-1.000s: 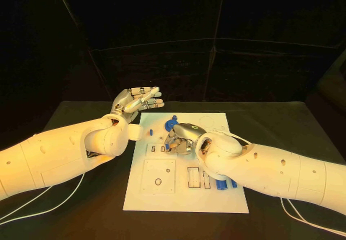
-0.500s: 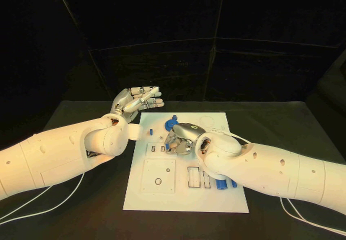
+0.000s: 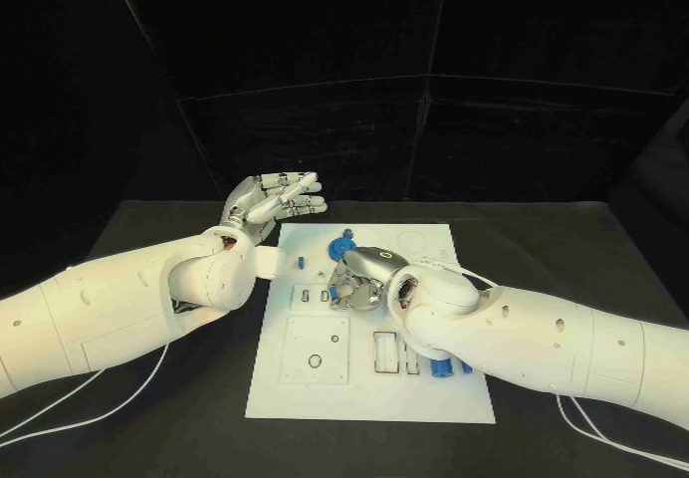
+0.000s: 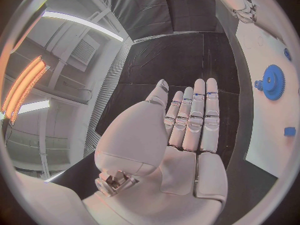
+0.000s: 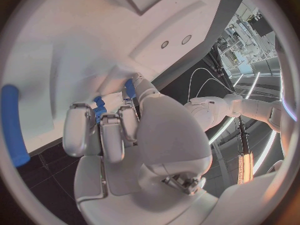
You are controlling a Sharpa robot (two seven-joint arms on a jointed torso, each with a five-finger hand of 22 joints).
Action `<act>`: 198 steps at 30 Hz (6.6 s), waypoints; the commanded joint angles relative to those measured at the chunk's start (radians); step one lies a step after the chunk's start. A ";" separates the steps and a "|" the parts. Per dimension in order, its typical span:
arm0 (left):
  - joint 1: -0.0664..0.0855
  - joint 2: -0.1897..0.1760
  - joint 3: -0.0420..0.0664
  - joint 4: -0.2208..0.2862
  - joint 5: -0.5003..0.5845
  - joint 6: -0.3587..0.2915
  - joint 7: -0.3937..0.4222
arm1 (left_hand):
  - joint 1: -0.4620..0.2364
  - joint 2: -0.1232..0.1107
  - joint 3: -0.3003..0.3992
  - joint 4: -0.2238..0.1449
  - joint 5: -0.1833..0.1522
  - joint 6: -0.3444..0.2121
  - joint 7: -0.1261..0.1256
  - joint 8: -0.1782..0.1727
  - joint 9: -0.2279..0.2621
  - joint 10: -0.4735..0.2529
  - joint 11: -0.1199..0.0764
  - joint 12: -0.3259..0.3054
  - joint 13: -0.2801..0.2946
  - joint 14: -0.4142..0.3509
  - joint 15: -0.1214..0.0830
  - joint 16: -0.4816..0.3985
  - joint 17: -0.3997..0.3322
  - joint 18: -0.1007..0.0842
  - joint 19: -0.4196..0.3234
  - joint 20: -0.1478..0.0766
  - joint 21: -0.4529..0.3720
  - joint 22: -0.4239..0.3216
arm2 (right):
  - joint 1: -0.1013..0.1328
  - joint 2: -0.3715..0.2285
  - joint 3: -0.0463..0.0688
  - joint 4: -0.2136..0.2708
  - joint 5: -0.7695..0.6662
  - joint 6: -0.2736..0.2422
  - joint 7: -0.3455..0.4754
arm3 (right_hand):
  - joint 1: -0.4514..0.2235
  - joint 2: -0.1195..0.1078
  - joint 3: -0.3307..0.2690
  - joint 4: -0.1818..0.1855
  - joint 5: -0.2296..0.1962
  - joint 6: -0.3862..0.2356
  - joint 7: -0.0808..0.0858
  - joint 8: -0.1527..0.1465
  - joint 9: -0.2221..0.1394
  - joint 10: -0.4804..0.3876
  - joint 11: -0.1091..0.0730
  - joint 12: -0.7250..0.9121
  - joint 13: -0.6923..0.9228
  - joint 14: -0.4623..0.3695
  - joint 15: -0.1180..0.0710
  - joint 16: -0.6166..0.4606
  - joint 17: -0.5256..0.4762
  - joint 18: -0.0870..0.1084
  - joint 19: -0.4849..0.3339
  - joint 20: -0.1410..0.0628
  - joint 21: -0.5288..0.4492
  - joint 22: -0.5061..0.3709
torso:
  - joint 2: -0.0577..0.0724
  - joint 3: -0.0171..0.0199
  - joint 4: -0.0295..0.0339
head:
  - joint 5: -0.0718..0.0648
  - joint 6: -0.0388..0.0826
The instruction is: Assemble the parts on the task board
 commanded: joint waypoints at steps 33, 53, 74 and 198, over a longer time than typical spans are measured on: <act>0.002 0.000 0.001 -0.026 -0.019 0.043 -0.019 | 0.001 0.010 0.004 -0.011 0.000 0.019 -0.011 -0.009 0.000 0.028 -0.016 -0.018 -0.001 0.109 -0.027 0.025 0.041 0.008 0.081 -0.028 0.047 0.014 | -0.013 -0.149 -0.001 0.191 0.031 -0.236 0.165 | -0.038 -0.055 -0.060 0.044 0.000 -0.141 0.030 -0.007 0.001 -0.065 0.027 -0.054 -0.009 0.091 0.030 -0.002 0.200 -0.005 -0.009 0.028 -0.016 -0.021 | -0.003 -0.0002 -0.0010 | 0.002 0.007; 0.050 -0.027 0.001 -0.063 -0.745 0.315 -0.730 | -0.225 0.007 -0.131 0.171 -0.005 0.164 -0.129 0.119 0.115 0.326 -0.147 0.423 0.391 0.421 -0.179 1.253 1.193 -0.060 0.383 -0.179 0.799 0.709 | 0.142 -0.466 0.016 0.273 0.531 -0.129 0.307 | -0.012 -0.026 -0.083 0.050 0.075 -0.115 0.021 0.022 0.007 -0.082 0.020 -0.071 -0.032 0.079 0.024 -0.027 0.153 0.009 -0.046 0.024 -0.052 -0.091 | -0.064 0.0117 0.0052 | 0.006 -0.011; 0.154 0.149 -0.104 -0.150 -1.097 0.587 -1.042 | -0.209 0.051 -0.190 0.167 -0.004 0.001 -0.143 0.403 0.420 0.255 -0.169 1.053 1.017 0.452 -0.187 1.440 1.400 -0.115 0.469 -0.187 1.141 1.160 | 0.155 -0.438 0.029 0.160 0.547 -0.106 0.283 | -0.006 -0.021 -0.091 0.050 0.086 -0.113 0.020 0.026 0.006 -0.087 0.018 -0.078 -0.040 0.075 0.022 -0.037 0.135 0.013 -0.055 0.022 -0.063 -0.112 | -0.090 0.0193 0.0107 | 0.004 -0.036; 0.136 0.163 -0.175 -0.084 -0.939 0.316 -1.015 | -0.209 -0.188 0.745 -0.064 0.082 -0.072 -0.158 0.503 0.648 0.287 -0.187 1.068 1.049 0.452 -0.203 1.440 1.400 -0.119 0.484 -0.203 1.146 1.203 | 0.155 -0.363 0.029 0.066 0.527 -0.050 0.250 | 0.003 -0.005 -0.124 0.060 0.163 -0.114 0.017 0.038 0.005 -0.094 0.015 -0.089 -0.057 0.070 0.018 -0.054 0.112 0.019 -0.067 0.018 -0.088 -0.148 | -0.088 0.0186 0.0252 | -0.004 -0.075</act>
